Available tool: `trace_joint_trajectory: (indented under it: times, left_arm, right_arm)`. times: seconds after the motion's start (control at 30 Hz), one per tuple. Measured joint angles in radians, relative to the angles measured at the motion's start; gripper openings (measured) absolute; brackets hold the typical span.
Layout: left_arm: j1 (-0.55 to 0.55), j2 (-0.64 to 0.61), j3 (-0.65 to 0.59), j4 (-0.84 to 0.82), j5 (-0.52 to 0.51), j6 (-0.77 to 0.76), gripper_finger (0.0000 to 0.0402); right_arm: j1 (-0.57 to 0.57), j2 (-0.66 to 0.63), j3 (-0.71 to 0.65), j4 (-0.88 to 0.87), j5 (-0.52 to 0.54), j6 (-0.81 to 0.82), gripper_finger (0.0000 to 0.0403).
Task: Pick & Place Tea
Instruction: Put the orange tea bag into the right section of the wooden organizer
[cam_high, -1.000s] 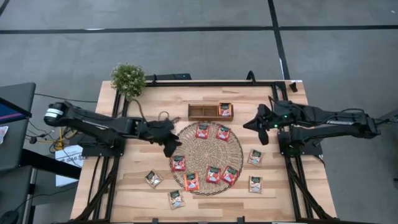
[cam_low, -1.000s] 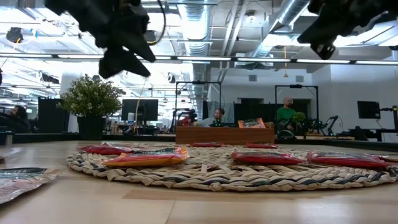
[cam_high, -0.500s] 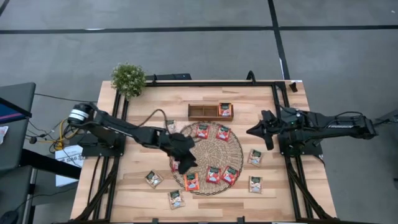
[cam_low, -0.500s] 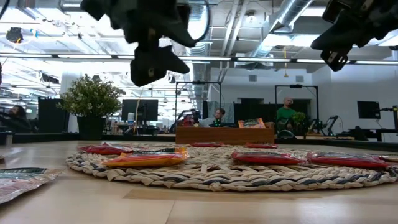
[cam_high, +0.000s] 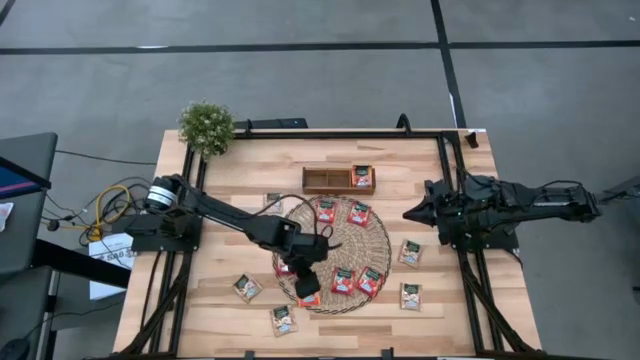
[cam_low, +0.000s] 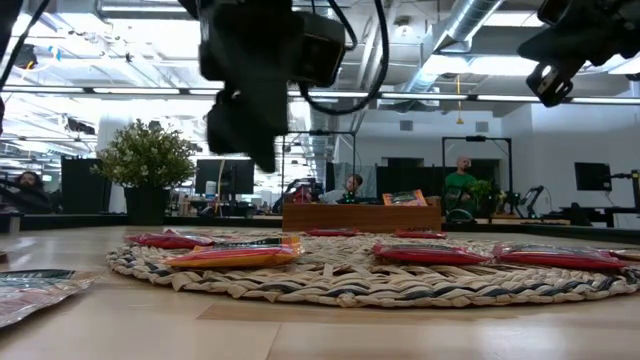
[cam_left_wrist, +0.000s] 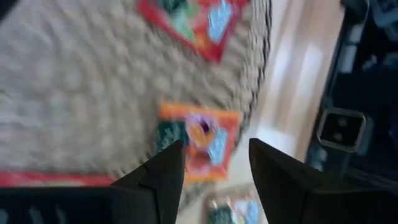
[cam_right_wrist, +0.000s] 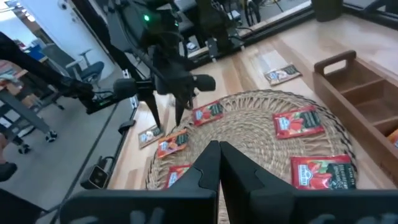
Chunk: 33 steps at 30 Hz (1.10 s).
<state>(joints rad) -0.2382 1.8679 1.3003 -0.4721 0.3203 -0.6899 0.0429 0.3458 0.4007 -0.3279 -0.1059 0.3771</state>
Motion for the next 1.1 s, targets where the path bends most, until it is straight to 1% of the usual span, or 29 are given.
trace_joint_trajectory:
  times: [0.03, 0.1, 0.23, 0.3, 0.47, 0.57, 0.63, 0.73, 0.83, 1.0, 1.1]
  left_arm:
    - [0.000, 0.002, 0.000, -0.003, 0.018, -0.011, 0.0171]
    - [0.000, 0.006, 0.000, 0.005, 0.023, -0.047, 0.0171]
    - [0.000, 0.008, 0.000, 0.004, -0.017, -0.082, 0.0171]
    - [-0.002, 0.008, 0.000, 0.007, -0.031, -0.068, 0.0171]
    - [-0.018, 0.009, 0.000, 0.041, -0.028, -0.009, 0.0175]
    - [-0.030, 0.011, 0.000, 0.040, -0.028, 0.011, 0.0192]
    - [-0.038, 0.011, 0.000, 0.041, -0.029, 0.026, 0.0210]
    - [-0.048, 0.011, 0.000, 0.040, -0.067, 0.029, 0.0241]
    - [-0.050, 0.011, 0.000, 0.040, -0.072, 0.029, 0.0265]
    - [-0.052, 0.011, 0.000, 0.037, -0.082, 0.060, 0.0279]
    - [-0.056, 0.011, 0.000, 0.033, -0.145, 0.079, 0.0280]
  right_arm:
    - [0.003, 0.000, 0.000, 0.001, 0.000, 0.002, 0.0000]
    - [0.010, 0.000, 0.000, 0.002, 0.001, 0.016, 0.0000]
    - [0.010, 0.000, 0.000, 0.000, 0.001, 0.017, 0.0000]
    - [0.007, 0.000, 0.000, 0.001, 0.004, 0.016, 0.0000]
    - [0.007, 0.000, 0.000, 0.001, 0.023, 0.016, 0.0000]
    - [0.007, 0.000, 0.000, 0.001, 0.028, 0.016, 0.0000]
    - [0.007, 0.000, 0.000, 0.001, 0.029, 0.016, 0.0000]
    - [0.007, 0.000, 0.000, 0.001, 0.029, 0.016, 0.0000]
    - [0.007, 0.000, 0.000, 0.001, 0.029, 0.016, 0.0000]
    - [0.007, 0.000, 0.000, 0.002, 0.029, 0.017, 0.0000]
    - [0.007, 0.000, 0.000, 0.003, 0.029, 0.017, 0.0000]
